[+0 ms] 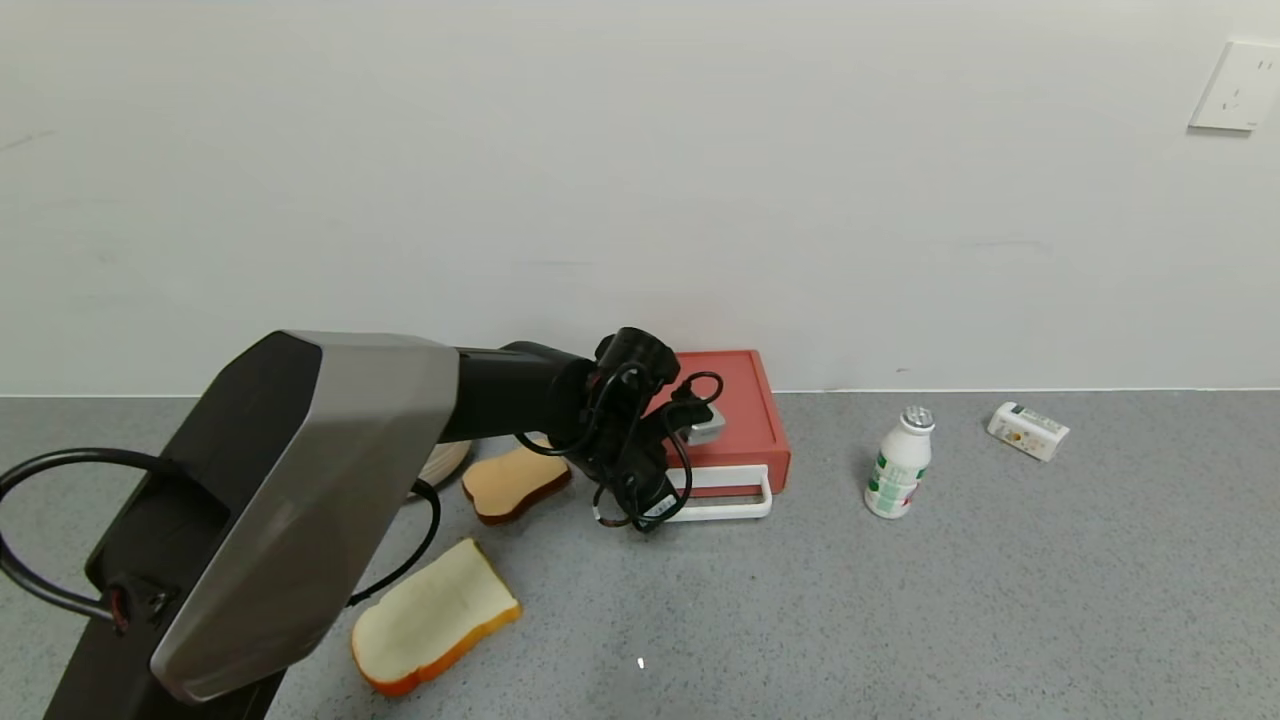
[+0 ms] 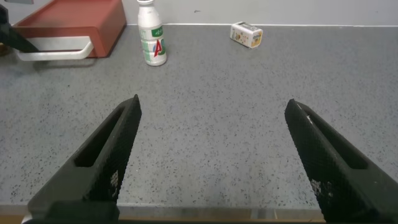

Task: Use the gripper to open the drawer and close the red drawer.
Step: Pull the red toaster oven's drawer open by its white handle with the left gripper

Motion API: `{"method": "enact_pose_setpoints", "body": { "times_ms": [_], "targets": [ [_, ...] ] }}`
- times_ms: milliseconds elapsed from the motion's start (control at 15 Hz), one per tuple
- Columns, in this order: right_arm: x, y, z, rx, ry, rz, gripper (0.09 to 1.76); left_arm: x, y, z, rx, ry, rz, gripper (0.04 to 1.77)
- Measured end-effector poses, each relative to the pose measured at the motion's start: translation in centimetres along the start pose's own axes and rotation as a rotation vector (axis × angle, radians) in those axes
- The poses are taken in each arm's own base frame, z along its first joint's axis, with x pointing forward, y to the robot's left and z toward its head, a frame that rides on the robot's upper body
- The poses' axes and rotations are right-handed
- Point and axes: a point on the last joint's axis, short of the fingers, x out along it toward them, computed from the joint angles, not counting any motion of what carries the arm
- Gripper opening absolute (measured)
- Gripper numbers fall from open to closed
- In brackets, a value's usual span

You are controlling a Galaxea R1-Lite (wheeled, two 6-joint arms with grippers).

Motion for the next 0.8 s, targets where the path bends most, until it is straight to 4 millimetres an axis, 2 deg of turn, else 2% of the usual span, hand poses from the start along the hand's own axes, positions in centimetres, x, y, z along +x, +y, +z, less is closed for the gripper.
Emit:
{"method": "enact_pose_setpoints", "body": {
  "times_ms": [800],
  "targets": [
    [0.0, 0.0, 0.0, 0.0, 0.0, 0.0, 1.7, 0.2, -2.2, -1.2, 0.005, 0.097, -0.081, 0.11]
  ]
}}
